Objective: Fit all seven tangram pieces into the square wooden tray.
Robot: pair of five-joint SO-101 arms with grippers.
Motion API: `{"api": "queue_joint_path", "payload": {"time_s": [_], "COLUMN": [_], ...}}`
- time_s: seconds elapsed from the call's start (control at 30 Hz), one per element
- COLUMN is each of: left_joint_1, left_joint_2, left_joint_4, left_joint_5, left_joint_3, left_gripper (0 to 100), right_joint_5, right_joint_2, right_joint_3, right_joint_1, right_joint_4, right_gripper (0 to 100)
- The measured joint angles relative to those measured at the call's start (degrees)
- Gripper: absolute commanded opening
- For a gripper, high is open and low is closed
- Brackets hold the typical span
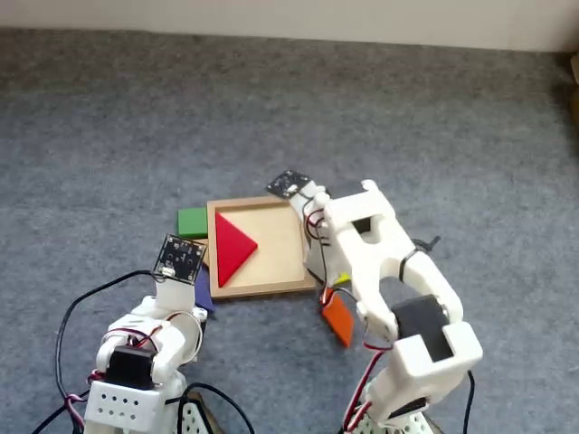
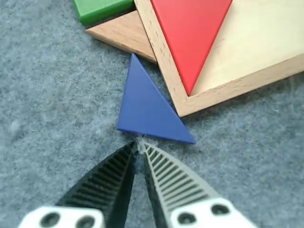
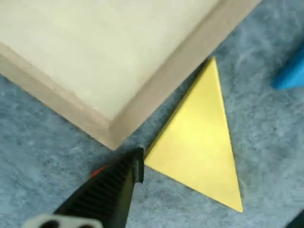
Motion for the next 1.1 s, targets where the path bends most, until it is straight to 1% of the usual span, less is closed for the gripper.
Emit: {"api": "queue_joint_path", "payload": {"time_s": [0.27, 0.57, 0.97, 1.1], "left_joint_1": [0.0, 0.0, 0.0, 0.0], "left_joint_2": [0.0, 0.0, 0.0, 0.0], "left_joint_4": [0.0, 0.0, 0.0, 0.0], "left_joint_5": [0.0, 0.0, 0.0, 0.0], "left_joint_3": [0.0, 0.0, 0.0, 0.0], "left_gripper": [1, 1, 1, 1], "right_joint_5": [0.26, 0.35, 0.26, 0.26], "right_joint_2": [4.31, 4.31, 3.69, 3.6], "right_joint_3": [-1.32, -1.32, -1.05, -1.32], "right_joint_1": [-0.18, -0.26, 0.0, 0.09], "right_joint_4": [0.44, -0.62, -4.22, -4.31], "right_gripper": [50.1, 32.1, 20.8, 19.6]}}
